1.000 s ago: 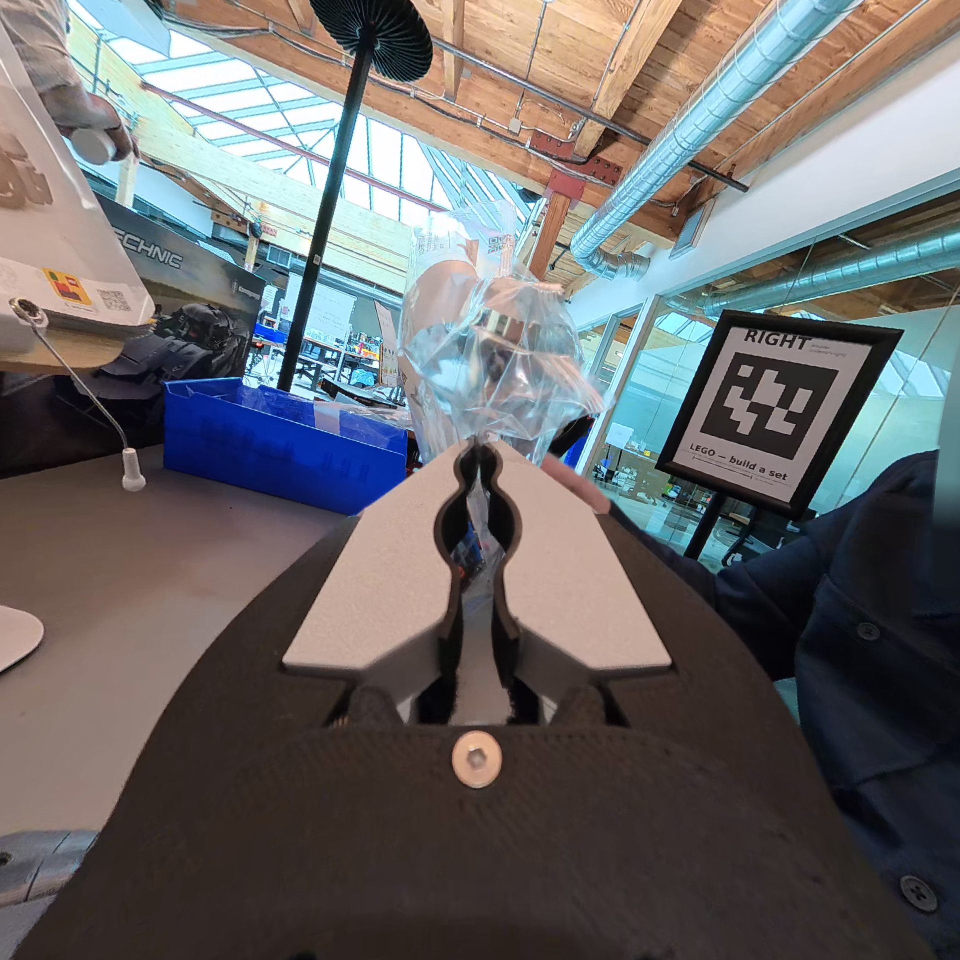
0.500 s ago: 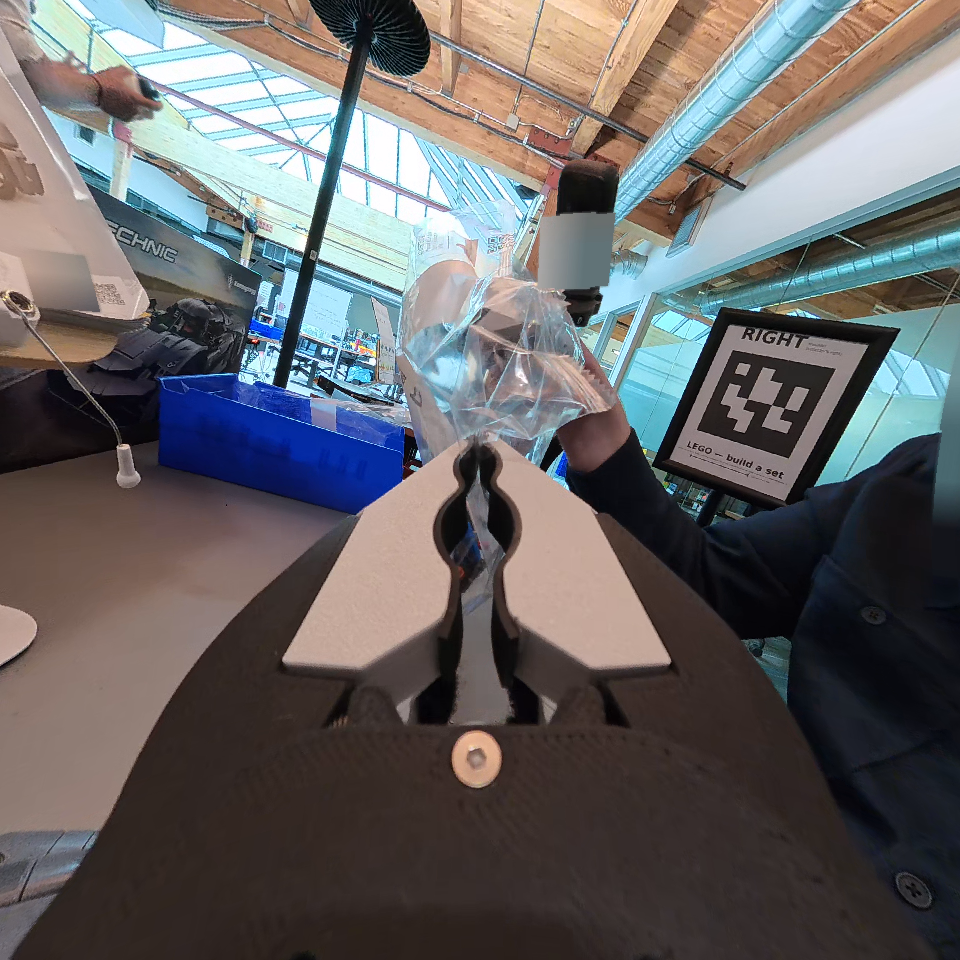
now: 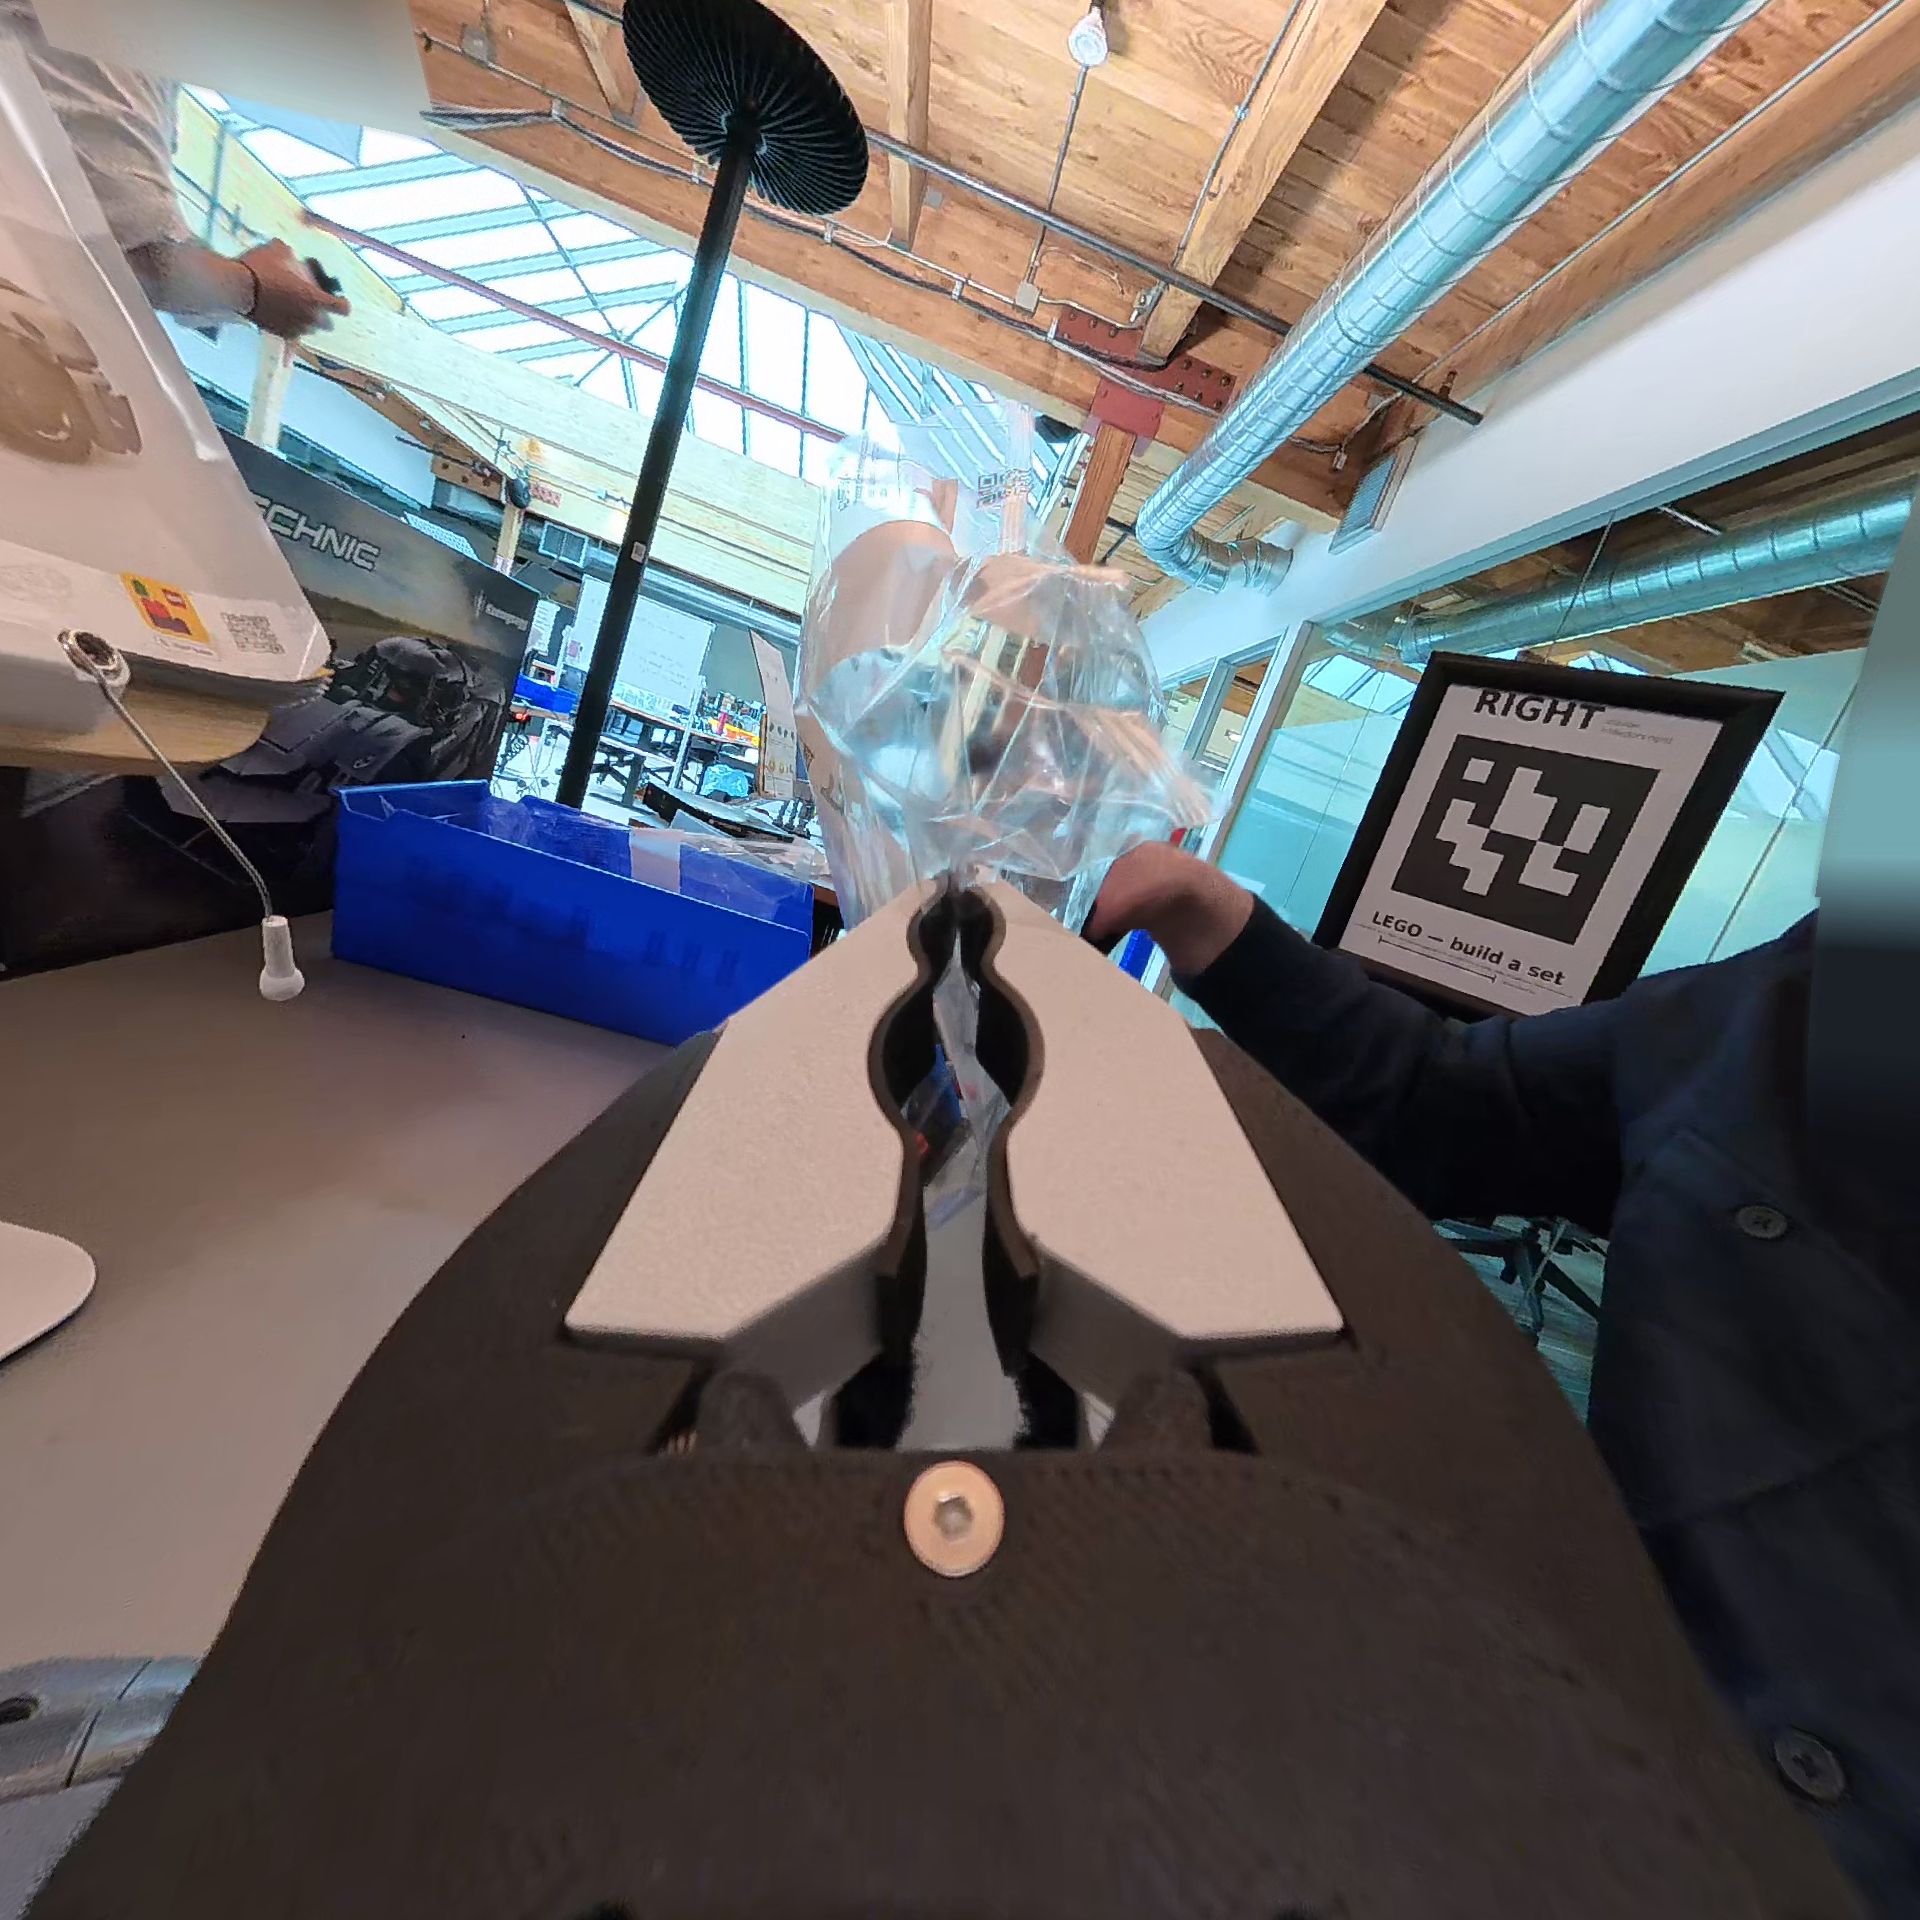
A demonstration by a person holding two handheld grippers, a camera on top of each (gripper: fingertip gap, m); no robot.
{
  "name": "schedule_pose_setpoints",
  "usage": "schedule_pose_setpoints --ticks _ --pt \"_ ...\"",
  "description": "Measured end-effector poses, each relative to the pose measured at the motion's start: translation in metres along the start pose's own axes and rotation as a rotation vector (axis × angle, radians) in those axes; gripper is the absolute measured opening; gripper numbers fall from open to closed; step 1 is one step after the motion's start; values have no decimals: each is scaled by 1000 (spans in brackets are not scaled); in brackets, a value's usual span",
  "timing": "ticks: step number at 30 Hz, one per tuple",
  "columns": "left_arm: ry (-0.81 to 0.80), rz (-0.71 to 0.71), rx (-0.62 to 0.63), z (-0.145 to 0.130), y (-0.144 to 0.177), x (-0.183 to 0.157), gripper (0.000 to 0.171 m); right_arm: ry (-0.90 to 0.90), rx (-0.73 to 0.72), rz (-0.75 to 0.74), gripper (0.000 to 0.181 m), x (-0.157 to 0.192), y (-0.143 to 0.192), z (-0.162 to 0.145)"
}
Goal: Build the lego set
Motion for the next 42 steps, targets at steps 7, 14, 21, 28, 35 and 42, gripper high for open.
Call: schedule_pose_setpoints --ticks 7,14,21,28,35,42 --pt "-2 13 11 -3 0 3 0 169 97 5 21 13 -50 -20" --pt "-1 16 18 -4 0 5 0 202 107 9 5 13 -57 -21" --pt "3 13 32 -8 -2 5 0 220 -274 -52 5 15 24 70" --pt "8 7 45 -12 -4 5 0 332 -642 -40 4 37 119 205" --pt "11 -3 49 -13 -4 3 0 307 -632 -49 19 32 117 223" --pt "12 -3 40 -11 -4 3 0 80 -301 -223 18 -43 102 89"
Point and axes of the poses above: each gripper's, where its closed fingertips meet, y back along the fingers, z out of its top, x = y × z across the jaws, the point moved 2 cm from there along y, back along the fingers, and after that the axes turned 6 degrees about -x, right-handed, at the moved point
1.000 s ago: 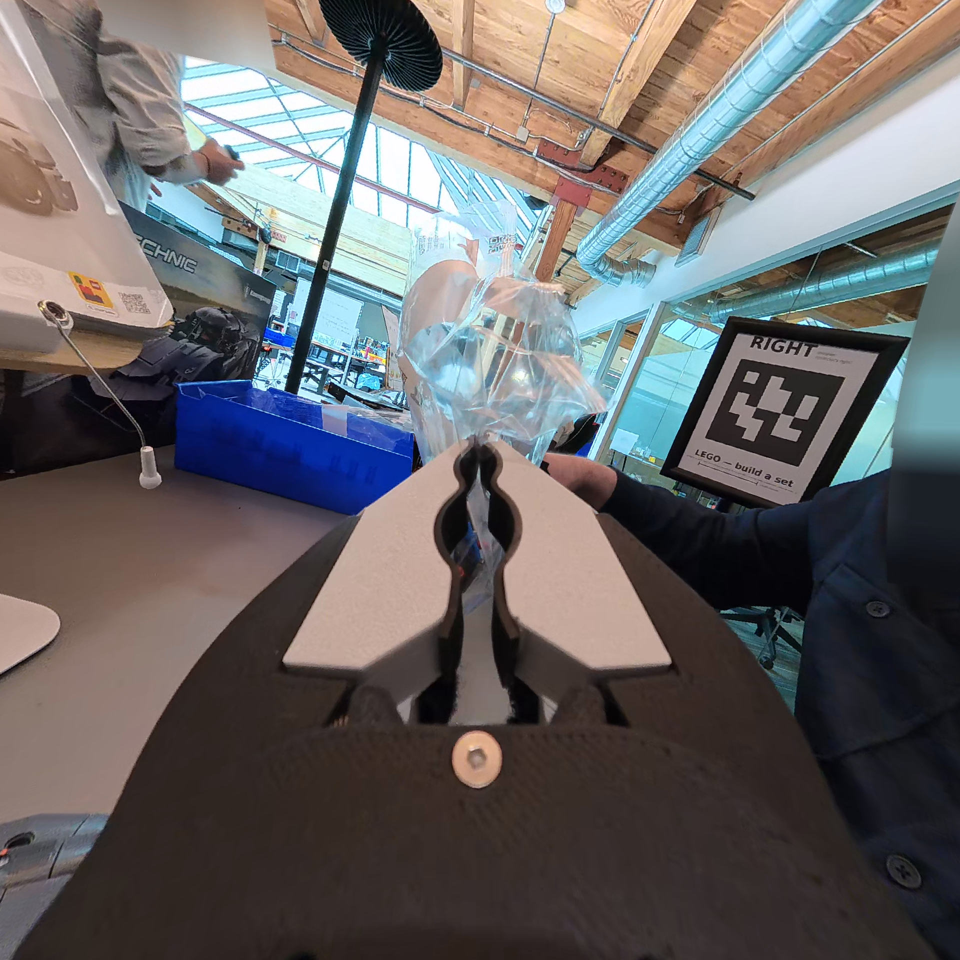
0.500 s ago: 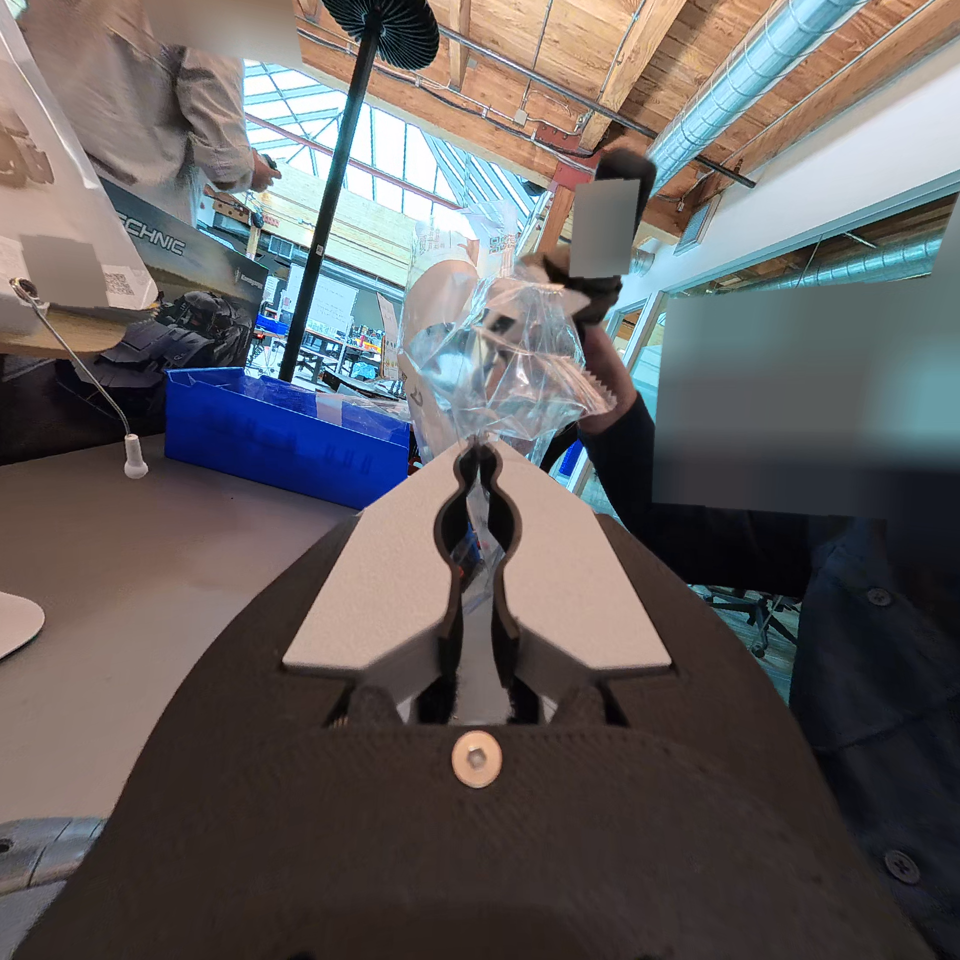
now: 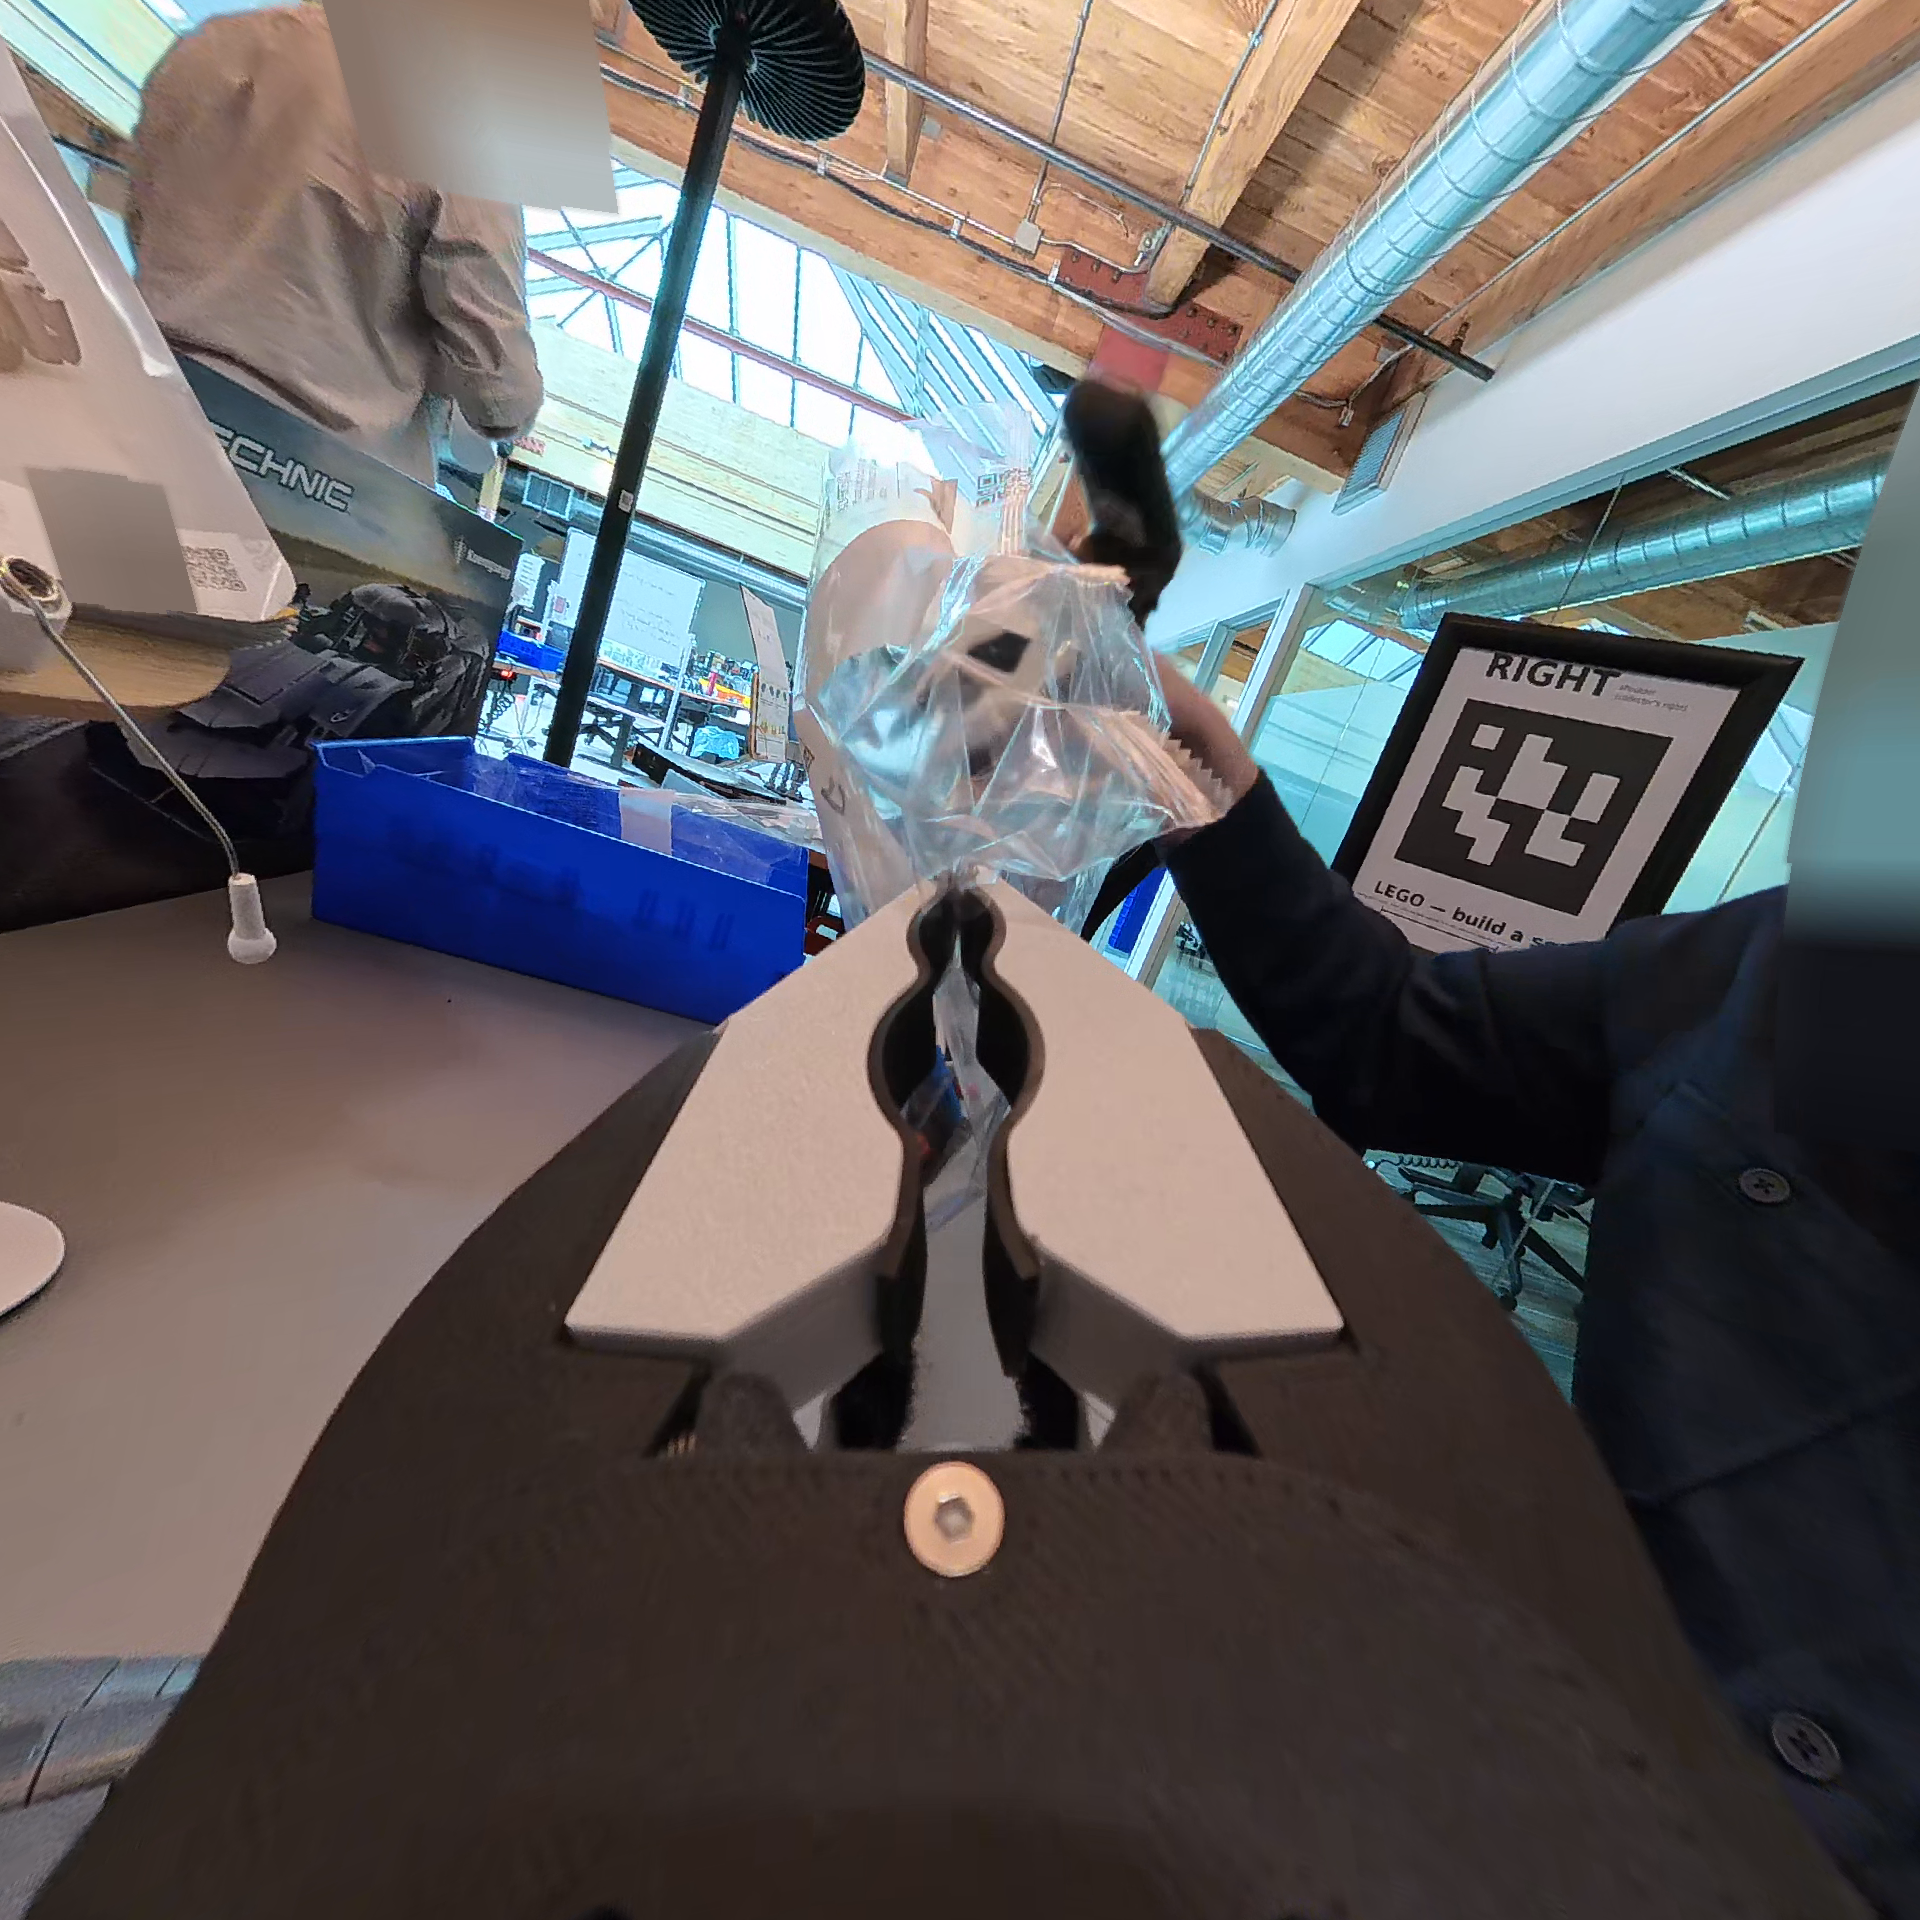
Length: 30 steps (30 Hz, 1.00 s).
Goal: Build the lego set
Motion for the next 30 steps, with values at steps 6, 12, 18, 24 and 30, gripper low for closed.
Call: schedule_pose_setpoints --ticks 6,12,18,24,30 --pt "-5 1 5 -1 -1 0 0 -1 414 37 18 -1 -40 -162" --pt "-5 17 14 -3 0 3 0 -44 522 117 21 -4 -76 -214" --pt "-8 22 13 -2 1 5 0 -50 470 149 5 -6 -82 -212" --pt "-4 18 23 -4 0 5 0 -55 424 132 4 -9 -73 -199" --pt "-5 15 17 -3 0 4 0 -66 323 145 0 -2 -57 -164"
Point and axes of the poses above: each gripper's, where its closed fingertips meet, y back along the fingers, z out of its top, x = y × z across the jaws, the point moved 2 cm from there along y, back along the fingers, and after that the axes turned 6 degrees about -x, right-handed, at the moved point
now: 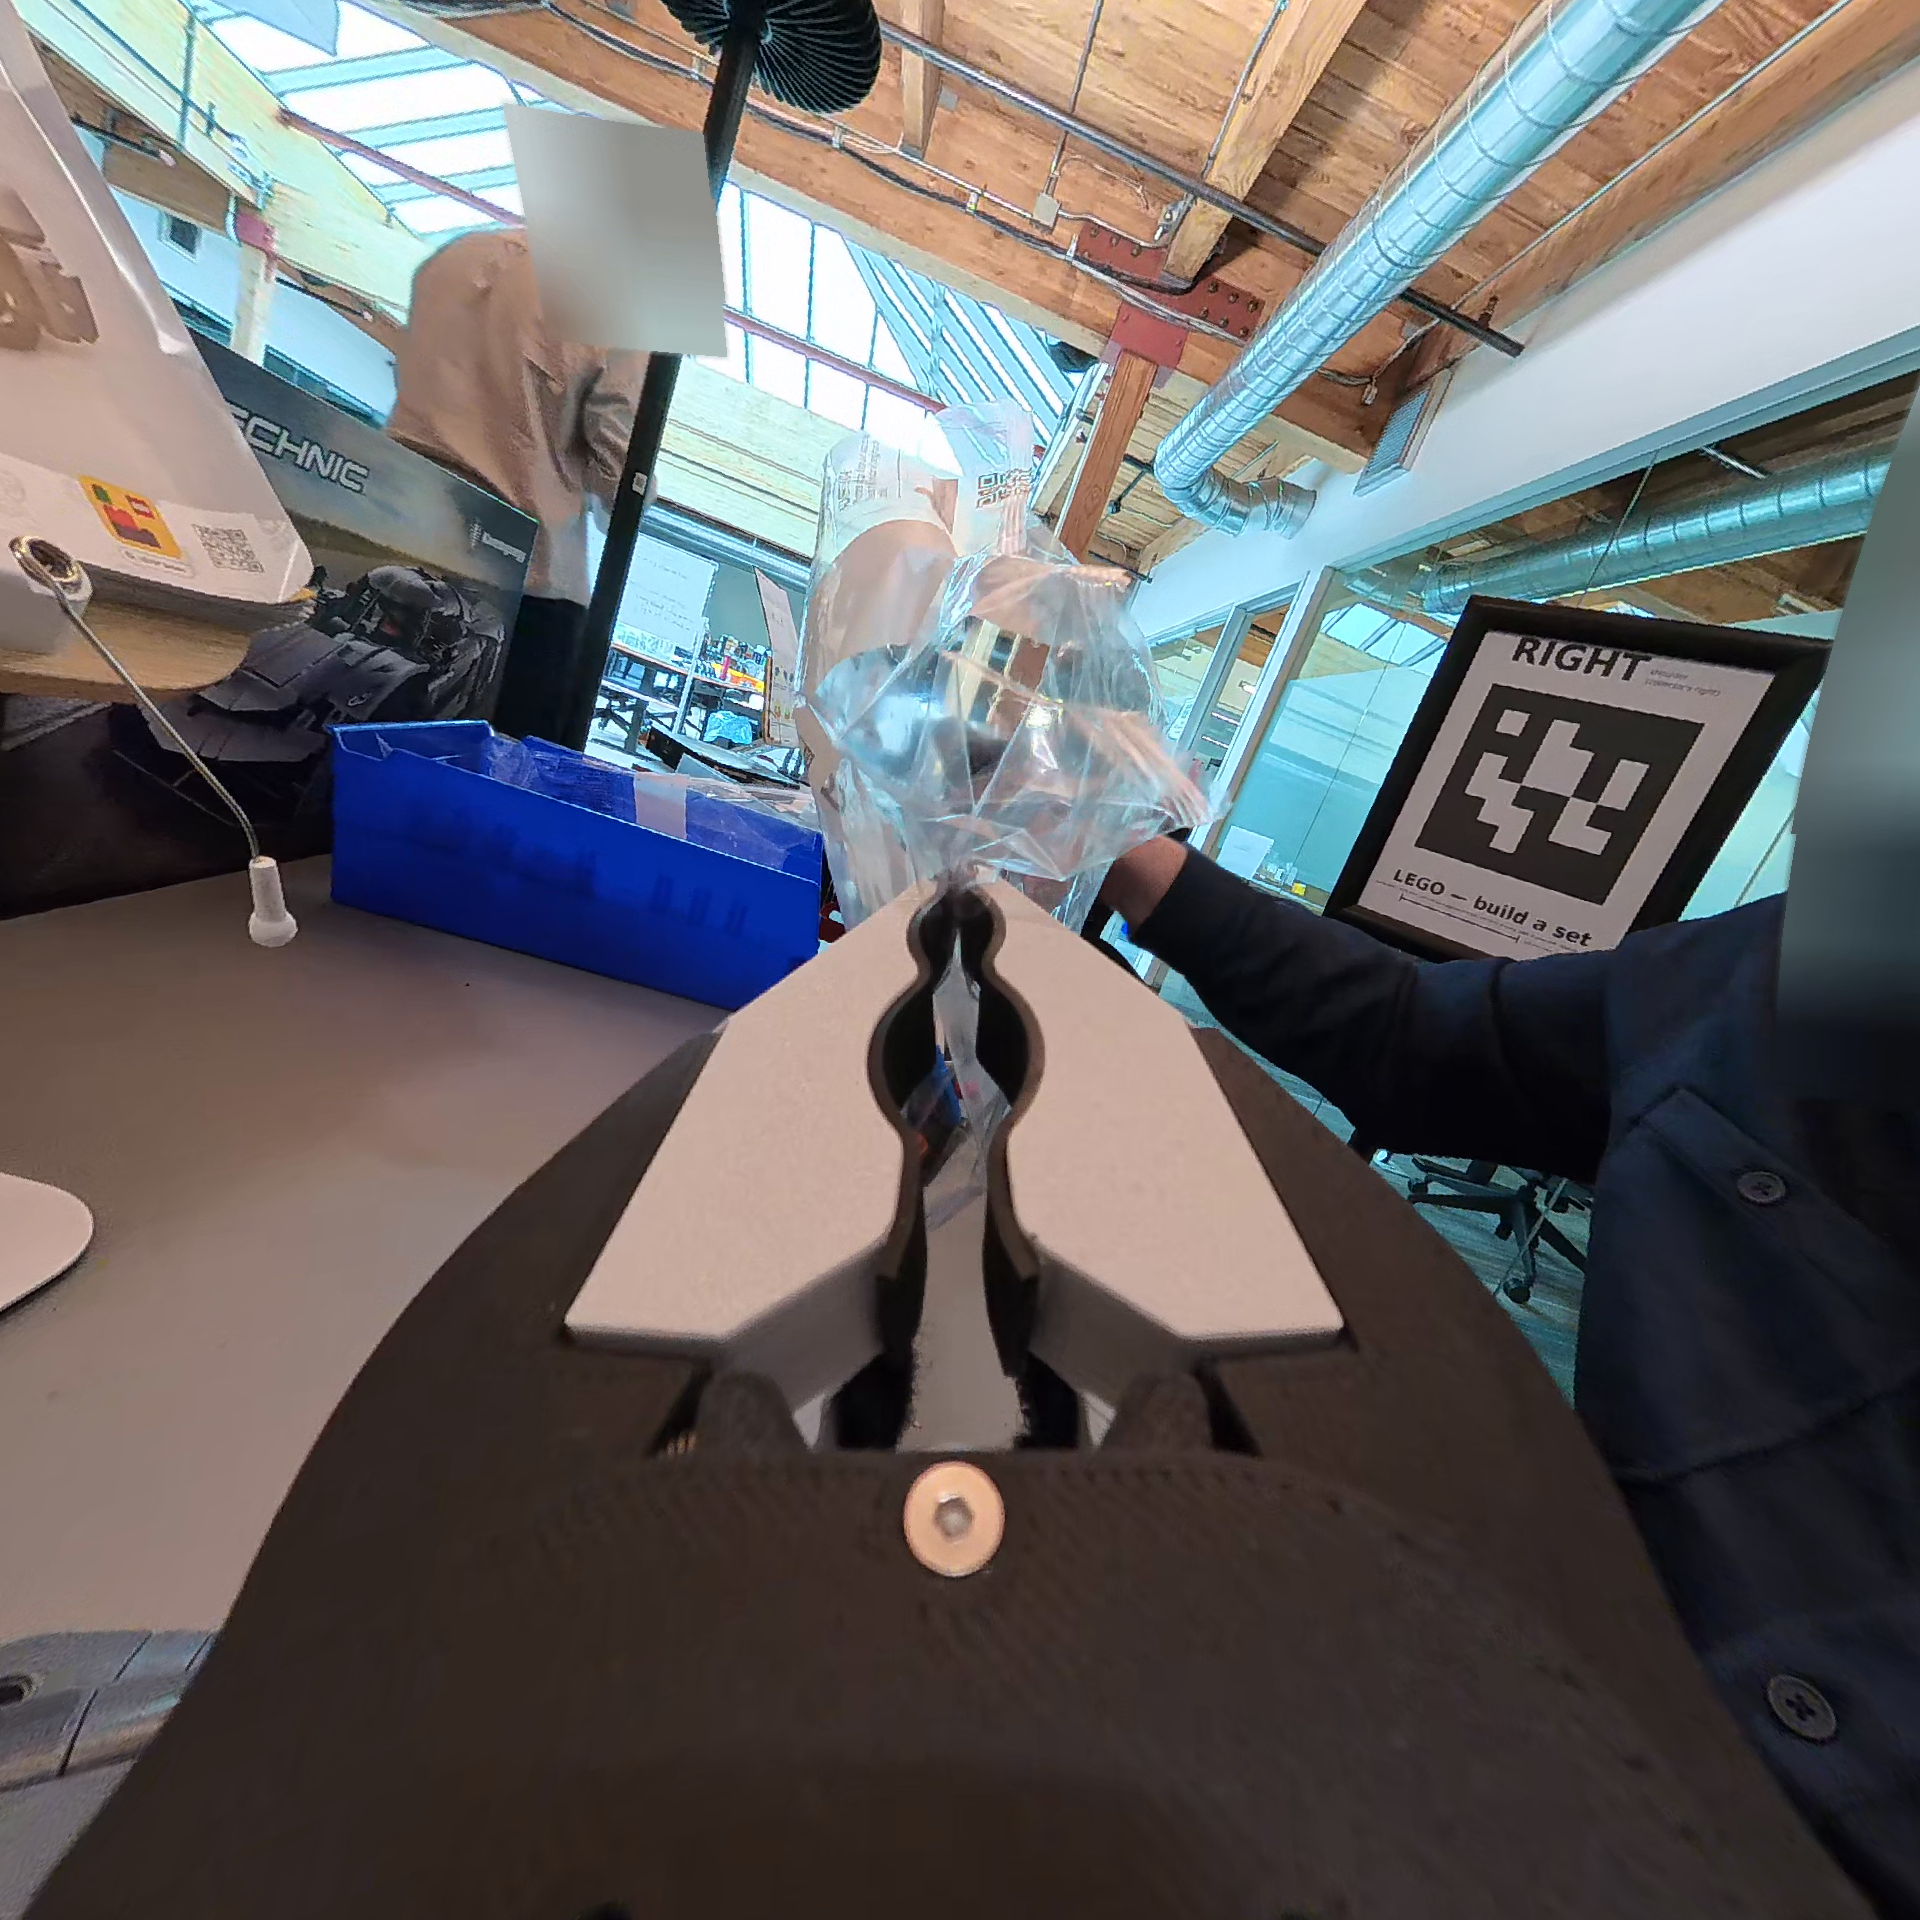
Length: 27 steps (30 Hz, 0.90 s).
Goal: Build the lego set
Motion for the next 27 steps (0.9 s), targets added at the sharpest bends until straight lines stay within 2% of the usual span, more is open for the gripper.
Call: schedule_pose_setpoints --ticks 4,10,14,19,21,23,27 --pt "4 0 -8 1 2 0 0 -56 17 -90 7 -4 28 -22" --pt "12 -7 9 -4 -2 0 0 -275 -259 -295 15 0 118 -67" --pt "12 -6 28 -9 -5 -1 0 -278 -362 -350 16 32 147 -91" --pt "12 -10 50 -15 -7 -3 0 -331 -382 -412 18 59 147 -113" --pt "9 -16 55 -17 -8 -5 0 -330 -440 -407 21 62 145 -111" --pt "6 -17 65 -19 -10 -5 0 -320 -472 -366 24 64 140 -96" --pt "7 -14 85 -24 -12 -4 0 -143 -228 -351 19 38 102 -77"
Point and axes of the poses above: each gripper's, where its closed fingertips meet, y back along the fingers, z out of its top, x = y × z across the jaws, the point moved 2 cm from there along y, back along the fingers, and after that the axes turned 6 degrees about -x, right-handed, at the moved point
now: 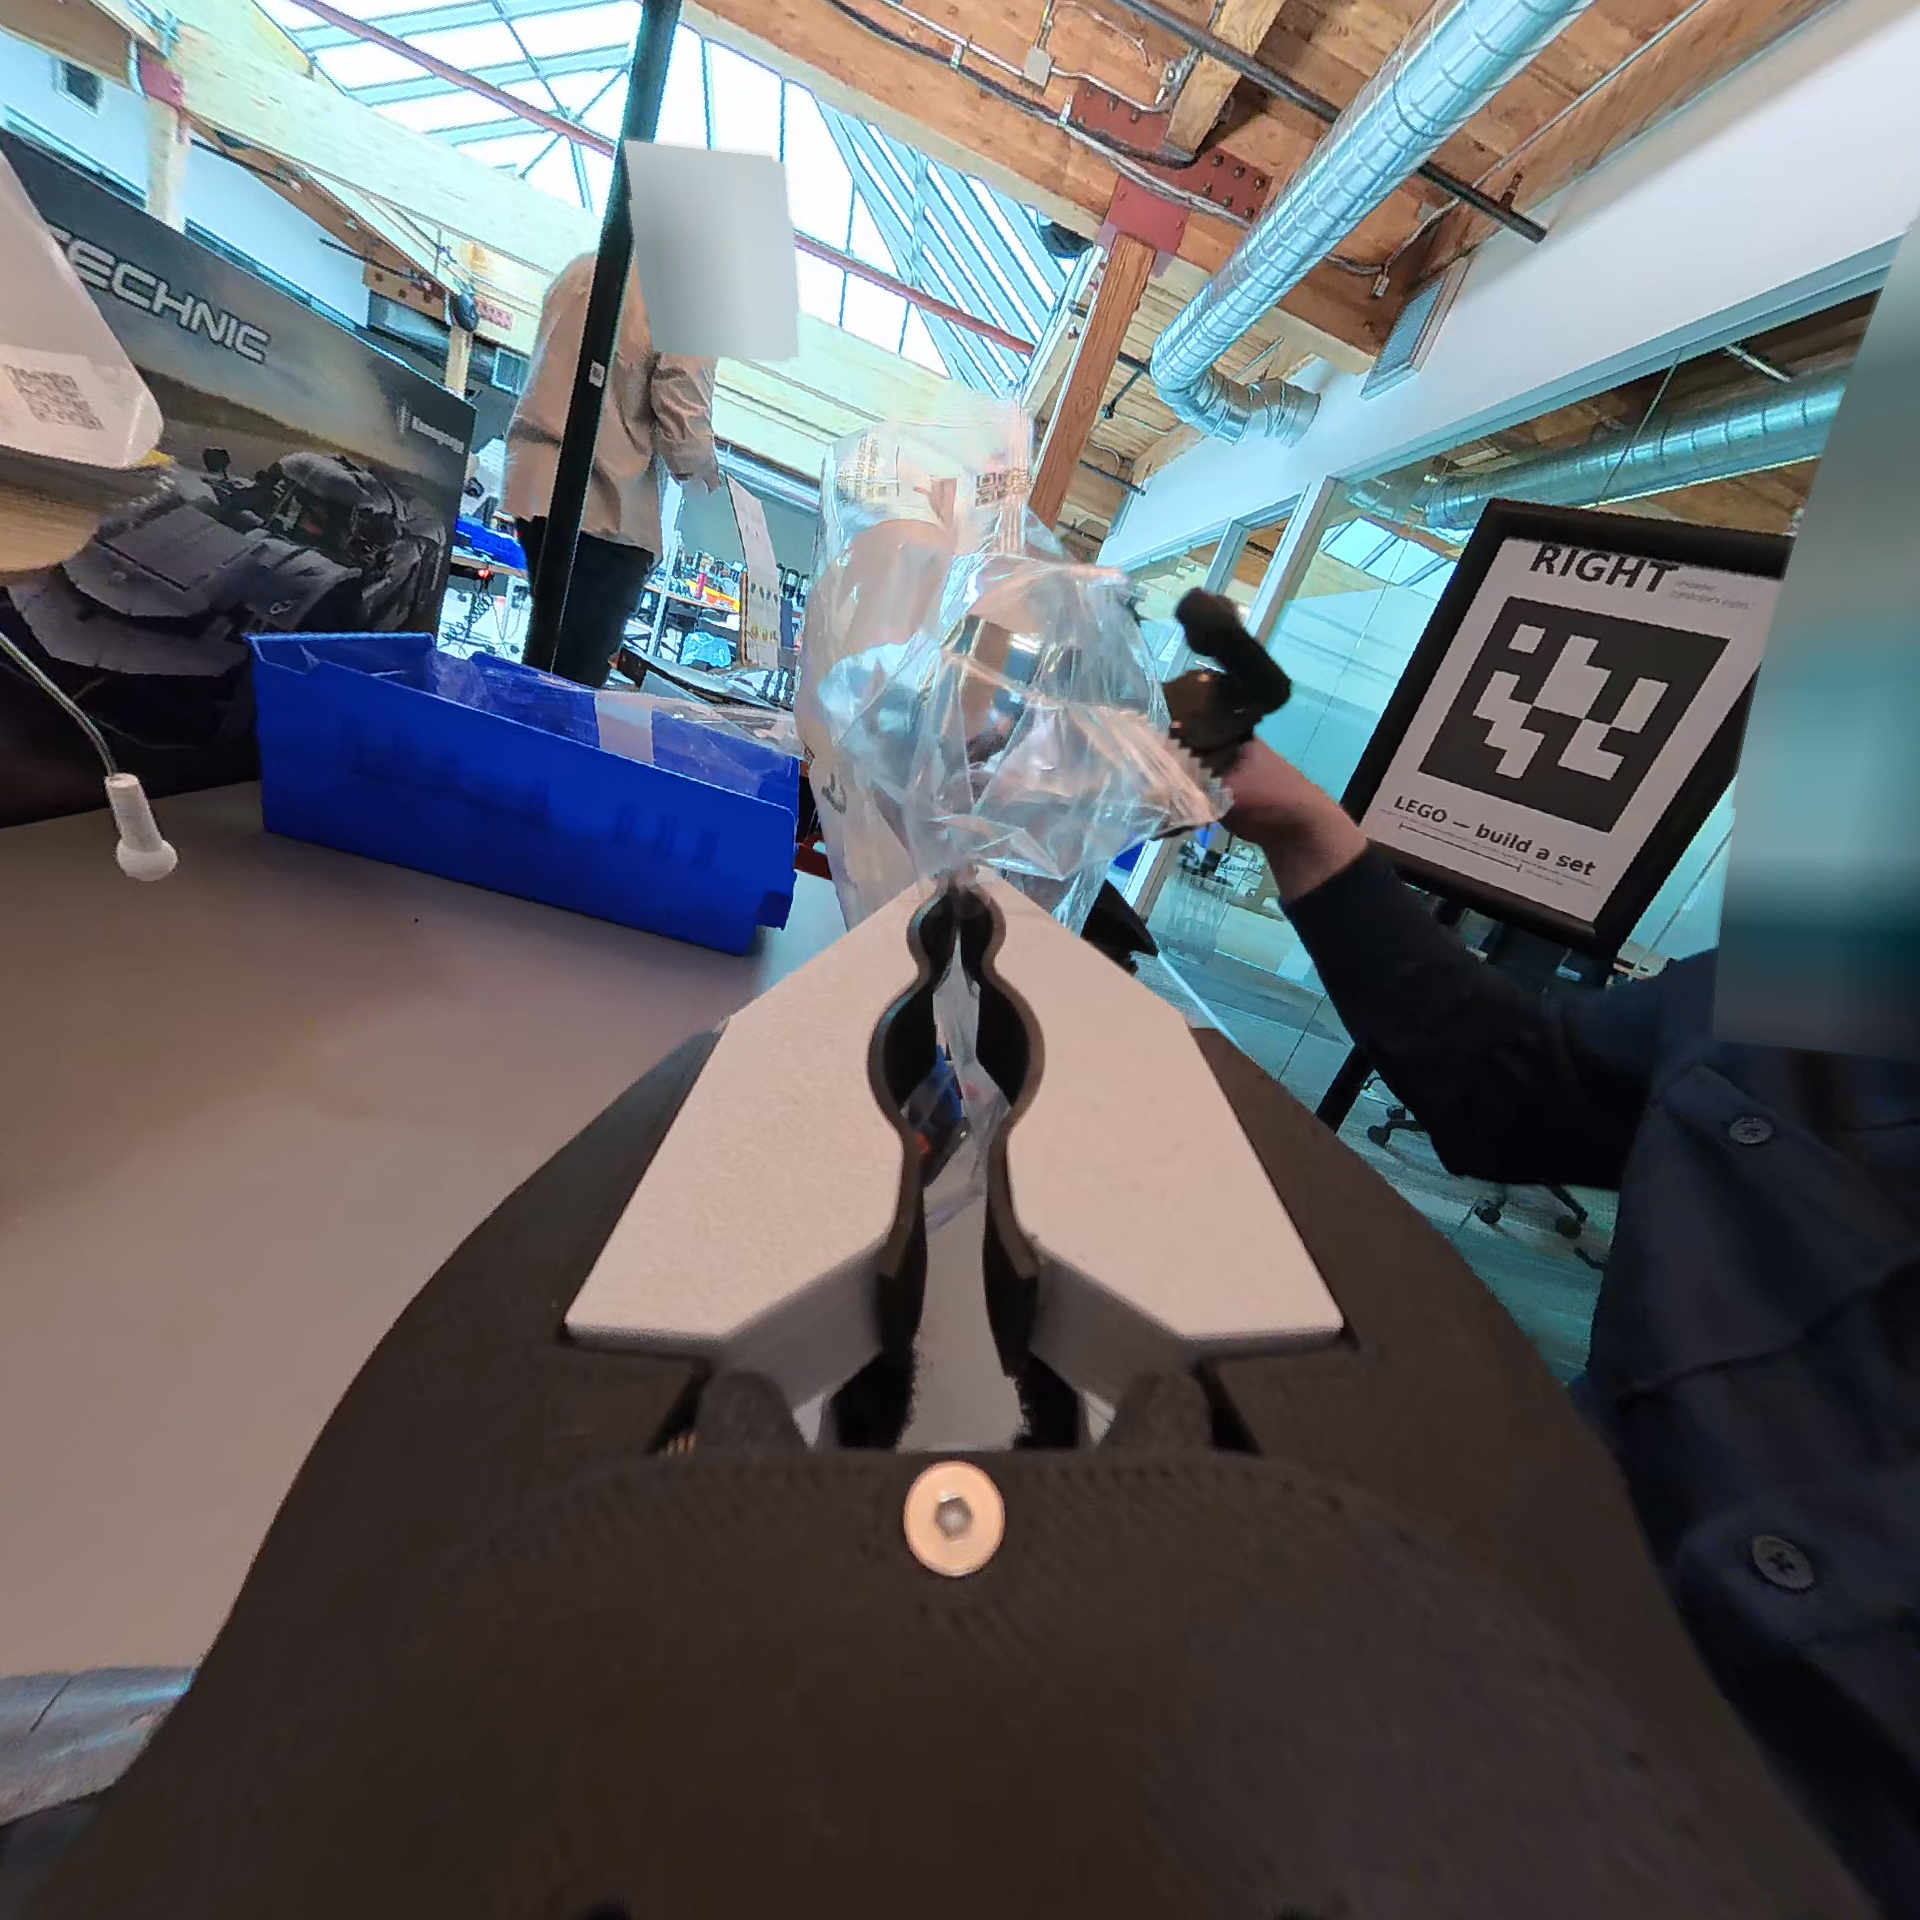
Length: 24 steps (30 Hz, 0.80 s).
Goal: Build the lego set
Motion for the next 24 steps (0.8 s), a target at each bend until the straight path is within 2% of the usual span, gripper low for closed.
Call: schedule_pose_setpoints --ticks 2,5,8,9,11,13,15,18,24 --pt "-2 4 -2 0 1 0 0 54 85 117 20 -3 -32 2" --pt "-12 7 -6 2 4 -2 0 164 242 259 21 -6 -73 -15" --pt "-17 7 -12 5 4 -1 0 271 339 312 23 -5 -99 -28" --pt "-18 7 -11 5 4 -1 0 291 322 328 17 -3 -102 -25" --pt "-17 7 -7 4 4 0 0 323 293 360 20 1 -105 -19" --pt "-16 5 -1 4 3 1 0 367 340 380 15 3 -108 -25" --pt "-16 3 5 3 2 2 0 405 396 405 21 5 -114 -33" --pt "-16 5 10 2 1 2 0 437 372 455 20 12 -115 -26" --pt "-19 11 6 3 3 3 0 473 429 484 10 15 -119 -30"
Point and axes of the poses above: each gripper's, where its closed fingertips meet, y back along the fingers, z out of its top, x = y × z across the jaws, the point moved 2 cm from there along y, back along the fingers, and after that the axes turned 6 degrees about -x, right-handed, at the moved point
